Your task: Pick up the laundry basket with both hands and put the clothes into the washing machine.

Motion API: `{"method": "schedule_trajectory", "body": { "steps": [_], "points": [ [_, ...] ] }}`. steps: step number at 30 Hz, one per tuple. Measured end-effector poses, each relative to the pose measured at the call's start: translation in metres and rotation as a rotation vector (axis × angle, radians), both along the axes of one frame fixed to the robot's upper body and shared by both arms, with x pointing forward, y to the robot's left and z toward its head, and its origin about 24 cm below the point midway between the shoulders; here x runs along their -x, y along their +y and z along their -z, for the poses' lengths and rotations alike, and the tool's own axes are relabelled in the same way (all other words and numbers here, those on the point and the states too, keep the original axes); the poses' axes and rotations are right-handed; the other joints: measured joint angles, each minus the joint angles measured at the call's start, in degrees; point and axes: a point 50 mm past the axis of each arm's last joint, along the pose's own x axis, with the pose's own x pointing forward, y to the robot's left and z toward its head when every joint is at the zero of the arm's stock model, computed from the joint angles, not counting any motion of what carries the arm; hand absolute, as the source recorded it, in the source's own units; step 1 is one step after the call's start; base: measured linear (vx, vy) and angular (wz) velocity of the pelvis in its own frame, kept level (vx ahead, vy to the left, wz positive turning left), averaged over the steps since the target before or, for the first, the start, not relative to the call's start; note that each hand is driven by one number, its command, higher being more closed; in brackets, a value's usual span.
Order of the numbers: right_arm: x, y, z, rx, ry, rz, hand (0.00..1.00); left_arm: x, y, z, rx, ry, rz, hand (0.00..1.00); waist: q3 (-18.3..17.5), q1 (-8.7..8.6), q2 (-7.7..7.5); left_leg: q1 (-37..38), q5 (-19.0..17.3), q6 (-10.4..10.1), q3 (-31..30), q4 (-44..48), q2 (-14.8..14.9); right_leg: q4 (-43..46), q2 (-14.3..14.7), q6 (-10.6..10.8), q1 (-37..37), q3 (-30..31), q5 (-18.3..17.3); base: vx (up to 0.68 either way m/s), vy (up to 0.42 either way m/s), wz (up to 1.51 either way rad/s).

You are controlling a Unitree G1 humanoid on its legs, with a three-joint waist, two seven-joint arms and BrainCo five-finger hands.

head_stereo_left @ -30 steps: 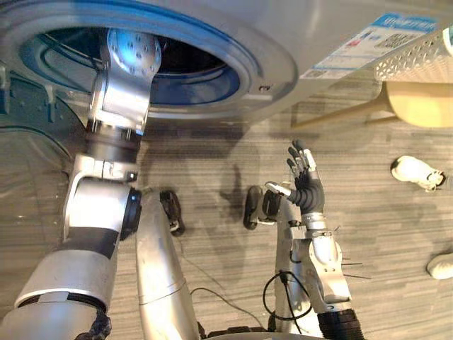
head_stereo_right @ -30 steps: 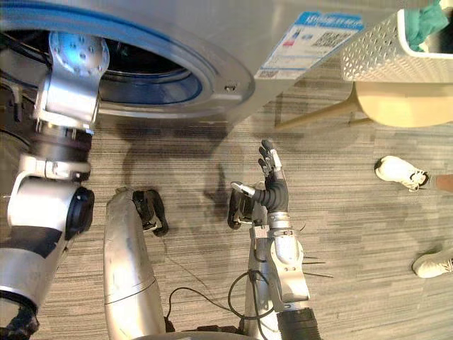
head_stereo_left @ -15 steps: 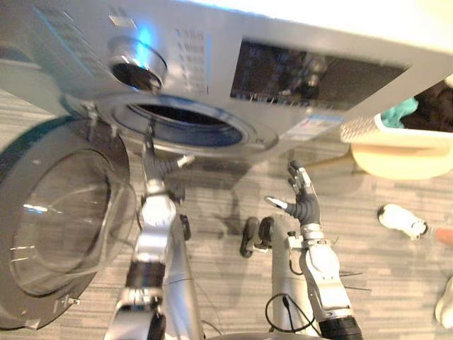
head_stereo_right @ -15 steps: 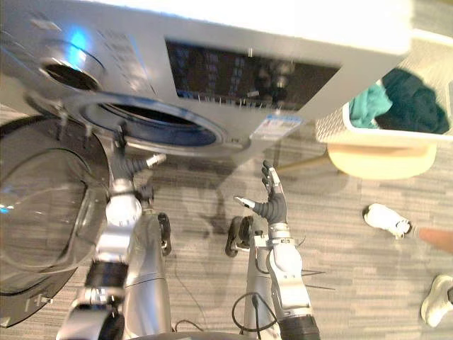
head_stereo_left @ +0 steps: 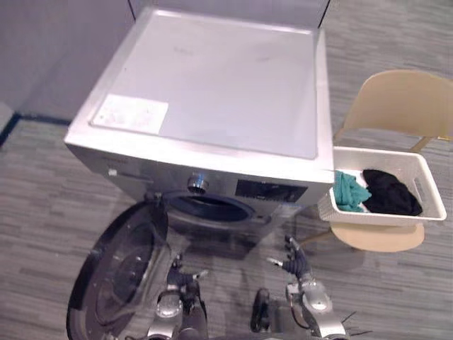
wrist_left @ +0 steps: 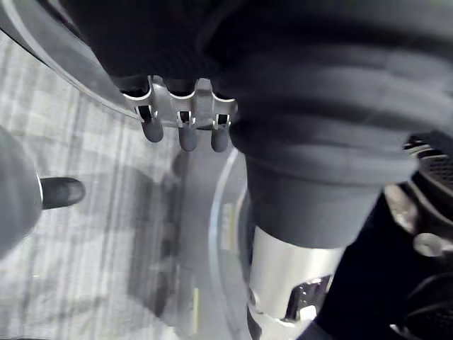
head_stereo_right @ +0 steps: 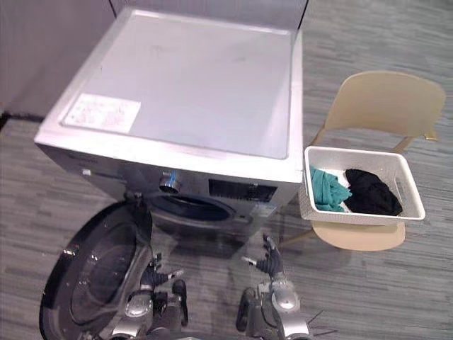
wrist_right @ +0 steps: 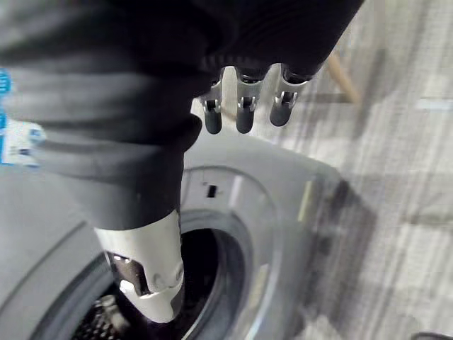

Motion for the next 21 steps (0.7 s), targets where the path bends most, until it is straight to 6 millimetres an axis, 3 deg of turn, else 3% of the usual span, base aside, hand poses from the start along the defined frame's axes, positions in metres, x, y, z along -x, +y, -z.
{"method": "schedule_trajectory", "body": {
  "steps": [2,4,10,15,19,21],
  "points": [
    [0.013,-0.012,0.015,0.019,0.098,0.03,0.0,0.011,0.004,0.008,-0.007,0.059,0.0,0.0,-0.79,-0.08,1.3,4.49,2.72,0.16,0.73,-6.53,-0.72,-6.28,0.73,0.35,3.91,0.25,3.06,0.09,0.057,-0.14],
    [0.021,-0.018,0.021,0.014,0.139,0.071,0.0,0.015,0.01,0.01,-0.015,0.08,0.007,0.0,-1.04,-0.15,1.5,6.29,3.05,0.1,0.86,-7.76,-1.26,-8.41,0.98,0.58,5.99,0.32,3.94,0.04,0.061,-0.05],
    [0.032,-0.027,0.03,-0.001,0.201,0.134,0.0,0.026,0.013,0.016,-0.018,0.131,0.012,0.0,-2.26,-0.39,1.18,11.23,3.63,0.64,2.09,-11.15,-2.27,-12.76,1.48,1.25,10.4,1.73,6.02,0.01,0.036,-0.14],
    [0.033,-0.029,0.033,-0.01,0.229,0.158,0.0,0.031,0.011,0.018,-0.021,0.151,0.037,0.0,-2.31,-0.76,0.87,14.03,3.8,0.83,7.0,-12.93,-2.76,-15.05,1.7,1.48,9.95,6.98,8.58,-0.04,0.04,-0.51],
    [0.016,-0.031,0.026,-0.012,0.181,0.189,0.0,0.015,0.007,0.013,-0.032,0.117,0.086,0.0,-1.26,-1.78,0.49,14.91,2.61,1.24,15.84,-11.92,-2.6,-13.79,2.88,1.6,5.0,16.46,10.86,-0.08,0.027,-1.3],
    [0.005,-0.037,0.02,-0.007,0.146,0.231,0.0,-0.003,0.004,0.007,-0.039,0.07,0.108,0.0,1.3,-2.24,-0.21,14.41,-2.3,0.98,22.95,-5.49,-1.43,-13.3,3.75,1.12,2.23,21.66,12.48,-0.12,-0.008,-1.68]
  ]
}}
